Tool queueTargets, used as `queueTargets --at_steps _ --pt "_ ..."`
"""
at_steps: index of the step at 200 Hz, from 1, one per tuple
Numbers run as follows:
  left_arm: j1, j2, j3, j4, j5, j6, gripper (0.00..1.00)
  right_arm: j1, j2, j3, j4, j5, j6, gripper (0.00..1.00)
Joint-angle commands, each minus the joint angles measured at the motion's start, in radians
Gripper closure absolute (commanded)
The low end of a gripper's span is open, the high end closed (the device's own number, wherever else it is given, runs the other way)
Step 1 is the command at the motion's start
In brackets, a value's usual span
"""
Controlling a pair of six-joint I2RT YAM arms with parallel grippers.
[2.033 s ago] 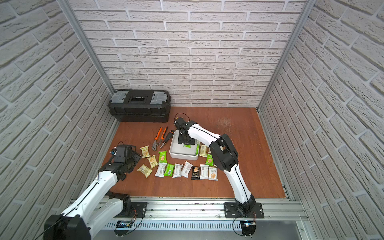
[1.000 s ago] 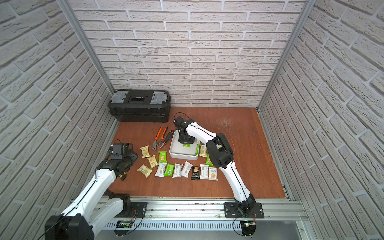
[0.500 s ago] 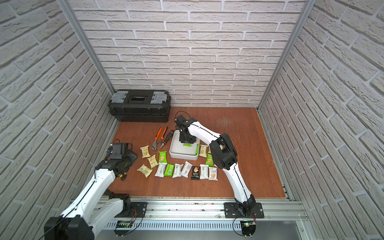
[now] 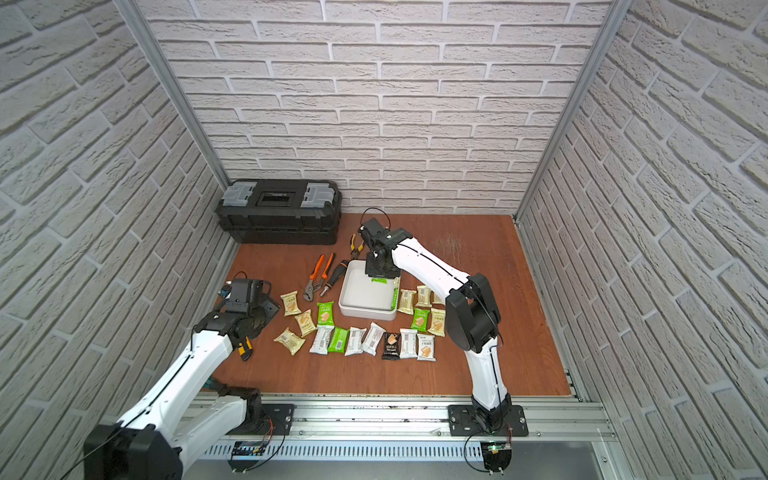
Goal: Take the cookies out of the storage box
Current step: Pick up the cookie from the storage box, then place the cookie at the center of the board.
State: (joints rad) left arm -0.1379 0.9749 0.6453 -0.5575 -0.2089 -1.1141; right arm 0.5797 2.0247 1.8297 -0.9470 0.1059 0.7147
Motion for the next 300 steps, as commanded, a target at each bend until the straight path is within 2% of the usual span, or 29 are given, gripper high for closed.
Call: queueTargets --at_steps 1,38,60,139,167,195,237,265,300 --pt "-0.034 0.026 0.035 0.005 -0.042 0.028 0.36 -0.056 -0.099 -0.058 0.012 0.04 -0.03 0.65" --pt "-0.083 0.067 0.074 0.014 -0.059 0.054 0.36 -0.148 -0.167 -0.182 0.061 0.041 -0.055 0.65" --pt "-0.114 0.092 0.1 0.022 -0.06 0.082 0.37 -0.199 -0.144 -0.208 0.084 0.017 -0.092 0.65" --pt "-0.241 0.171 0.202 0.005 -0.057 0.199 0.37 -0.27 0.099 -0.119 0.133 -0.04 -0.17 0.65" --pt "-0.286 0.227 0.245 -0.009 -0.063 0.232 0.42 -0.274 0.16 -0.065 0.141 -0.059 -0.183 0.65" --pt "-0.346 0.297 0.312 -0.003 -0.073 0.297 0.43 -0.279 0.187 -0.027 0.122 -0.062 -0.2 0.59" --pt "-0.416 0.411 0.39 0.045 -0.011 0.41 0.44 -0.285 0.143 -0.036 0.119 -0.07 -0.222 0.44" --pt "-0.468 0.512 0.461 0.072 0.072 0.496 0.46 -0.287 0.057 -0.075 0.128 -0.087 -0.224 0.42" --pt "-0.512 0.649 0.555 0.117 0.206 0.562 0.49 -0.286 -0.129 -0.245 0.191 -0.112 -0.185 0.43"
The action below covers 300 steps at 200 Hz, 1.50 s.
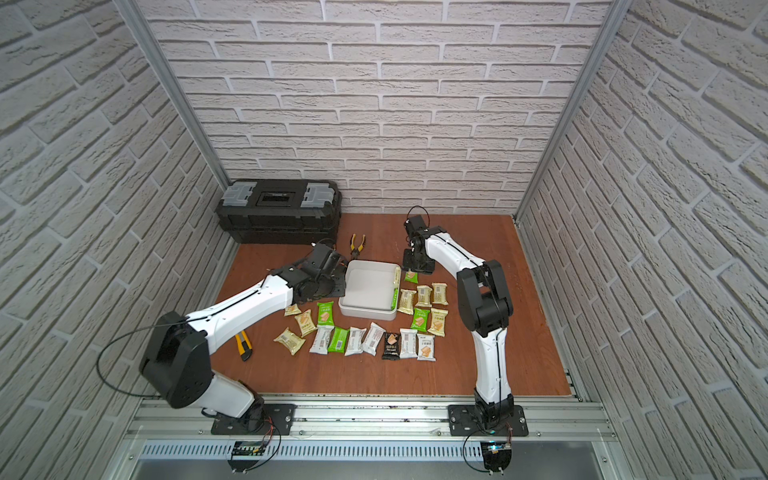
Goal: Take the cookies out of the storage box
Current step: Place the cookie at the center of the board, then pick up the cookie from the storage box.
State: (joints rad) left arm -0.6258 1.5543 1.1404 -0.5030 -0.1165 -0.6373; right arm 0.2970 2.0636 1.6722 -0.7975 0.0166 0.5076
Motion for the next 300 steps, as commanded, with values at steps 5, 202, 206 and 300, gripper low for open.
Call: queueTargets --at_steps 5,202,206,300 --pt "-0.029 0.089 0.074 0.066 0.131 0.094 0.5 -0.004 -0.192 -0.115 0.048 -0.025 0.029 0.44" --pt "-0.071 0.431 0.226 0.255 0.52 0.053 0.53 0.005 -0.724 -0.621 0.081 -0.006 0.195 0.47" --pt "-0.071 0.433 0.227 0.258 0.522 0.051 0.54 0.004 -0.724 -0.622 0.082 -0.007 0.195 0.47" --pt "-0.085 0.483 0.258 0.284 0.545 0.024 0.48 0.004 -0.729 -0.626 0.081 -0.008 0.2 0.47"
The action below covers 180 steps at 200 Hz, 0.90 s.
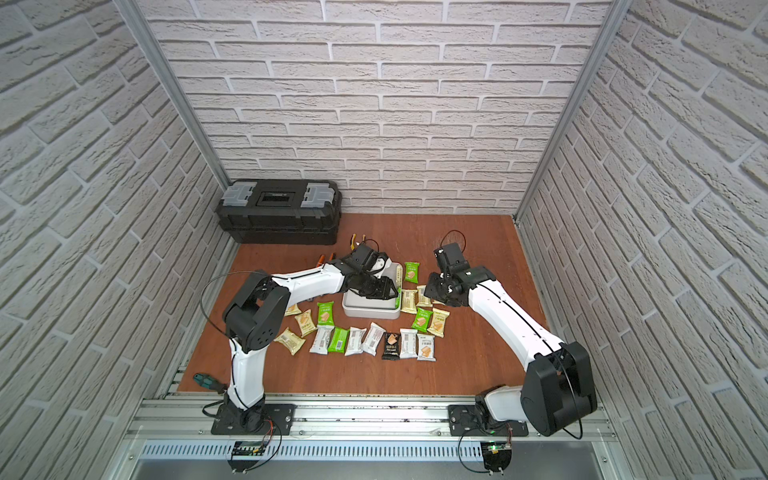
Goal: Take the cookies out of the storage box
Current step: Pick up the cookie from the storage box.
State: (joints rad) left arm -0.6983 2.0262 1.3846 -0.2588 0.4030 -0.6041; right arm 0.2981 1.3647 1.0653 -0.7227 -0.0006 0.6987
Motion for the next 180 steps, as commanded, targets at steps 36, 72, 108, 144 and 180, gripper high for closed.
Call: queueTargets --at_steps 36,72,108,144,180 --pt "-0.013 0.01 -0.004 0.083 0.037 -0.034 0.4 0.002 -0.046 -0.031 0.003 0.016 0.01 0.47" --pt "-0.019 0.032 0.017 0.033 -0.014 -0.016 0.38 0.003 -0.065 -0.043 -0.001 0.023 0.015 0.47" --pt "-0.023 0.041 0.043 -0.083 -0.126 0.037 0.48 0.003 -0.088 -0.059 -0.004 0.03 0.022 0.47" --pt "-0.024 -0.022 0.011 -0.121 -0.233 0.039 0.58 0.003 -0.097 -0.065 0.0 0.03 0.026 0.47" --pt "-0.026 -0.085 -0.011 -0.273 -0.44 0.03 0.68 0.003 -0.091 -0.069 0.016 0.02 0.033 0.47"
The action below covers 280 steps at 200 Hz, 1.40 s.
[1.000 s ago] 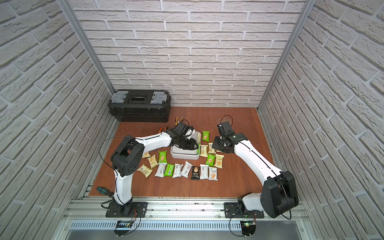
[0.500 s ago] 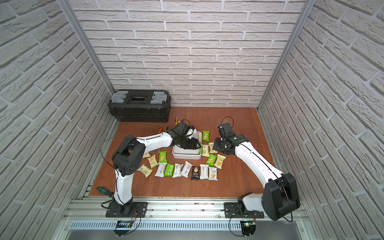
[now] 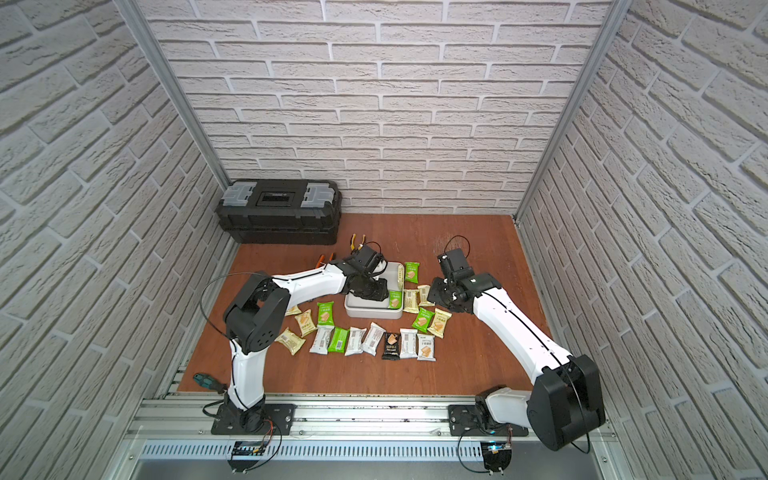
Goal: Take the cookies out of the storage box
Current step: Pick up the cookie from the storage box.
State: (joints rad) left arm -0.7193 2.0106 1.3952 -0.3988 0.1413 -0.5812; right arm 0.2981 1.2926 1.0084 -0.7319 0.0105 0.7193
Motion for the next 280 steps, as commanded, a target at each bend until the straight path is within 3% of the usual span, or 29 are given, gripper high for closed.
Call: queueTargets --at_steps 1,35,76,174,280 --pt "-0.005 -0.07 -0.023 -0.135 -0.183 0.008 0.68 0.003 -0.019 -0.012 0.026 0.008 0.012 0.47" --pt "-0.021 -0.136 -0.045 -0.099 -0.211 0.016 0.47 0.005 -0.018 -0.014 0.026 0.007 0.012 0.47" --pt "-0.034 -0.079 0.014 -0.023 -0.021 -0.045 0.42 0.005 -0.019 -0.01 0.022 0.008 0.011 0.47" --pt "-0.035 0.089 0.153 -0.119 0.077 -0.046 0.57 0.004 -0.01 -0.008 0.007 0.003 -0.006 0.47" --pt "-0.031 0.115 0.135 -0.081 0.096 -0.058 0.96 0.003 -0.011 -0.005 -0.015 0.006 -0.021 0.48"
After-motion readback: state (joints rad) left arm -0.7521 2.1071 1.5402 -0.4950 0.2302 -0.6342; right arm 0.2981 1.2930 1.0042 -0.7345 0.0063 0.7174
